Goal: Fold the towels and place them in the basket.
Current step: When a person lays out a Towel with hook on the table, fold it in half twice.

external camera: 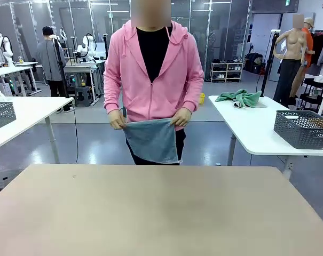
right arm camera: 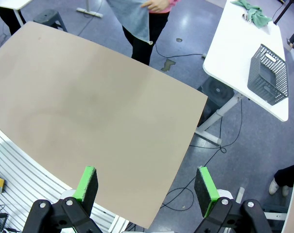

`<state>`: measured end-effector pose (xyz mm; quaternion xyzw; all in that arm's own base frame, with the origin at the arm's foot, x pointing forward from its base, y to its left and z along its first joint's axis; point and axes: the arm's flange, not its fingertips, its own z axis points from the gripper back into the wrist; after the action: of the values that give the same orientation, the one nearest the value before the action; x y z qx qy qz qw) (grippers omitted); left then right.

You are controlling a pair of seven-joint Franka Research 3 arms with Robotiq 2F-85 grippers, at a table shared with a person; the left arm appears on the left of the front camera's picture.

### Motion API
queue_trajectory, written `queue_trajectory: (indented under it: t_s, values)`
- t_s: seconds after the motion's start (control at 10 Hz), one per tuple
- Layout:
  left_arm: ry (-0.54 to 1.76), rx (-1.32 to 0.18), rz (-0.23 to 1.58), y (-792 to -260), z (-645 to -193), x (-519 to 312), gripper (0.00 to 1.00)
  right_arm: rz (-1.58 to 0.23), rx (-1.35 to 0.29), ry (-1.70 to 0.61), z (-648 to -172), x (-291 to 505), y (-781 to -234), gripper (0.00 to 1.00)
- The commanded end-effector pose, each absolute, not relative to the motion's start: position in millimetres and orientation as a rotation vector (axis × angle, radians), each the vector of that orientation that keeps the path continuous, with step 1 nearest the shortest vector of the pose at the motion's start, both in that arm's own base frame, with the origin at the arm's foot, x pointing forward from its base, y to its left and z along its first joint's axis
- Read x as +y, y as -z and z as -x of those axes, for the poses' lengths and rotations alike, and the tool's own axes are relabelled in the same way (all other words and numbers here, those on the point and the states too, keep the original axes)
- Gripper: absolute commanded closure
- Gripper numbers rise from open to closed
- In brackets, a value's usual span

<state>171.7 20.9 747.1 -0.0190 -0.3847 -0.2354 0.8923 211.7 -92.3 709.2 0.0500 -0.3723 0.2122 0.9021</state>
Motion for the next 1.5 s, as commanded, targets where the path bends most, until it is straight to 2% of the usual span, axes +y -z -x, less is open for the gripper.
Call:
queue_trajectory:
  t_s: [0.0,1.4]
  values:
    - [0.497,-0.788,0.039,-750.0,-168.4,19.7,0.00,-0.105,-0.764,-0.439,-212.9,-92.5,-708.6,0.00]
    - [0.497,-0.788,0.039,-750.0,-168.4,19.7,0.00,-0.105,-0.764,-0.439,-212.9,-92.5,-708.6,0.00]
